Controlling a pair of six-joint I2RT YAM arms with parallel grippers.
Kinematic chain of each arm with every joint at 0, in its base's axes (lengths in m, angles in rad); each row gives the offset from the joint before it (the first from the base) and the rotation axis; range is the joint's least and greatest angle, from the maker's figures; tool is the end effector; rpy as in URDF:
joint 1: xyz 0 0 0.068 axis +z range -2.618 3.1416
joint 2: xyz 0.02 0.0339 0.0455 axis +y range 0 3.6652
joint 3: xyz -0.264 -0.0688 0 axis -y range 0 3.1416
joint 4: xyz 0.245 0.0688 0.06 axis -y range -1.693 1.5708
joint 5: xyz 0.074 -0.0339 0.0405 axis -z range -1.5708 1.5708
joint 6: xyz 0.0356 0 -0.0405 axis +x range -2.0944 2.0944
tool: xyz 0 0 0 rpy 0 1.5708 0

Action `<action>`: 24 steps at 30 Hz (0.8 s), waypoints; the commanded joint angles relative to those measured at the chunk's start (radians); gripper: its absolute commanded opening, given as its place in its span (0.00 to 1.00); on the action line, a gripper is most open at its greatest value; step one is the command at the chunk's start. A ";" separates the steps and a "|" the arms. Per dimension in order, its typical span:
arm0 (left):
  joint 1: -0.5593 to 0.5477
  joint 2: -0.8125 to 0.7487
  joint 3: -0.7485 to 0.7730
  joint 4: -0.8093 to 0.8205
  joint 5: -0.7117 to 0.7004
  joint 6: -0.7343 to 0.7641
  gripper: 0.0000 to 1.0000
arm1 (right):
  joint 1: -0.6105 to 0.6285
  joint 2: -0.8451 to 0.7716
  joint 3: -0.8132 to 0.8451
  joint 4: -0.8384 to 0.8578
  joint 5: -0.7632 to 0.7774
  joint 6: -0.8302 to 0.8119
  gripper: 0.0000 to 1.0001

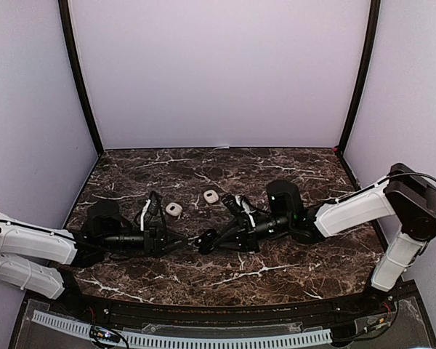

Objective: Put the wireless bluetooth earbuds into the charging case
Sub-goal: Open the charging case, then pass from the right arm to the left

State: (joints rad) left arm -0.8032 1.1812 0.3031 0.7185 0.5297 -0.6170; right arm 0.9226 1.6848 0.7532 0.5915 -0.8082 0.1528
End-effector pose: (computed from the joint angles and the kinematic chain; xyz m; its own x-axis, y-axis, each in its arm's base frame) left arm 0.1438 -0.1749 0.1909 -0.6497 -0.0457 -0.7588 0.7252 0.2621 -0.6367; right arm 0.1831 0.2844 0.1821 -0.3455 -0.2821 -0.8950 -0.9204 -0.0844 0.3819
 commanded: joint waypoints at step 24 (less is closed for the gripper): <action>0.001 -0.284 -0.255 0.194 -0.304 0.043 0.99 | 0.044 -0.113 -0.073 0.317 0.392 0.205 0.00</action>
State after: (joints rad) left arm -0.8032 0.9001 0.0574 0.9001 0.2214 -0.5983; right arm 0.9508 1.5852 0.6827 0.8318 -0.4587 0.3355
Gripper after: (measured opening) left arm 0.991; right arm 0.216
